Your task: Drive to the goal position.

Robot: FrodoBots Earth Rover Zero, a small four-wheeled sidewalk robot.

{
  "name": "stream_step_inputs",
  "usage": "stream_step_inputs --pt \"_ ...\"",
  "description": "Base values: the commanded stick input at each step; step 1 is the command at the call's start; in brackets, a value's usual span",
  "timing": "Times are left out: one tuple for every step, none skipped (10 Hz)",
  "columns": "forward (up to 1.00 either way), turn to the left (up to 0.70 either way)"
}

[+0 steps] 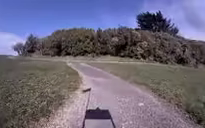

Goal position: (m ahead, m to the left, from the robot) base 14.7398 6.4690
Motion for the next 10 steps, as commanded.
stream_step_inputs --pt "0.7 -0.14" --pt "0.7 -0.14" --pt "0.7 -0.14" --pt "0.7 -0.14" --pt "0.7 -0.14" --pt "0.7 -0.14" --pt "0.7 -0.14" --pt "0.7 -0.08" --pt "0.7 0.0" --pt "0.7 0.0"
